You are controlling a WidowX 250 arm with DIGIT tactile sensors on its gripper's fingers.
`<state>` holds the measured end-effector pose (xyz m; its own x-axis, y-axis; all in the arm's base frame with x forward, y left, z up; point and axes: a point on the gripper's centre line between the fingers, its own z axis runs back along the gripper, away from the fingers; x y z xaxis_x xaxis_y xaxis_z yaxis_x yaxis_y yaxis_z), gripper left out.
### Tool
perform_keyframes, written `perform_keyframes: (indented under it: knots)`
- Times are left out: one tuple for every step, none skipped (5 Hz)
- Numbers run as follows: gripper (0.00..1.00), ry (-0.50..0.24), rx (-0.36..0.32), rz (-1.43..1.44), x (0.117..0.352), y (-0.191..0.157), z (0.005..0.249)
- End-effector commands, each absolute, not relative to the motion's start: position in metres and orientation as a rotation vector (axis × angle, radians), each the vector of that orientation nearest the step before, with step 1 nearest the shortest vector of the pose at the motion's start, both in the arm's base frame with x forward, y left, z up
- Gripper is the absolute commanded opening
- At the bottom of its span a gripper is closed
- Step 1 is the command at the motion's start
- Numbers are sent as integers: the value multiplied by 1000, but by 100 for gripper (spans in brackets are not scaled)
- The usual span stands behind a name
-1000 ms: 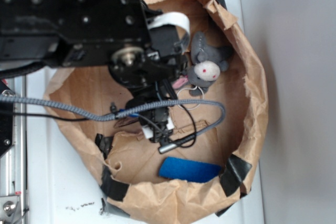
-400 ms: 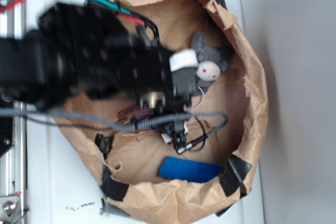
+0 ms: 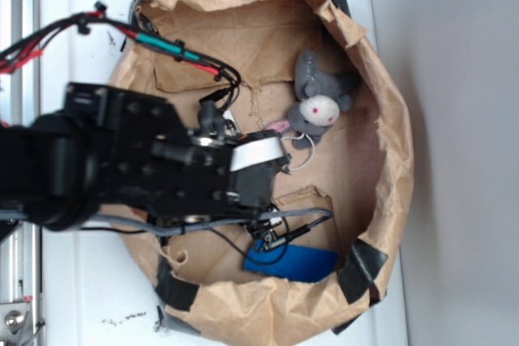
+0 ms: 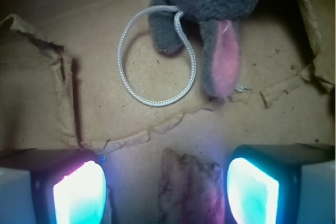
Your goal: Grab the wood chip.
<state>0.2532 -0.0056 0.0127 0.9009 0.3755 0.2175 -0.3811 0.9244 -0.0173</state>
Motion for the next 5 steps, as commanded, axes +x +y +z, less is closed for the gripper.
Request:
perform_keyframes:
  knots:
    - [96, -197, 73, 329, 241, -9, 2]
    - [0, -202, 54, 339, 241, -8, 7]
    - [0, -208, 46, 350, 244, -9, 14]
    - [0, -207, 43, 351, 246, -9, 18]
    - [0, -215, 50, 355, 250, -9, 22]
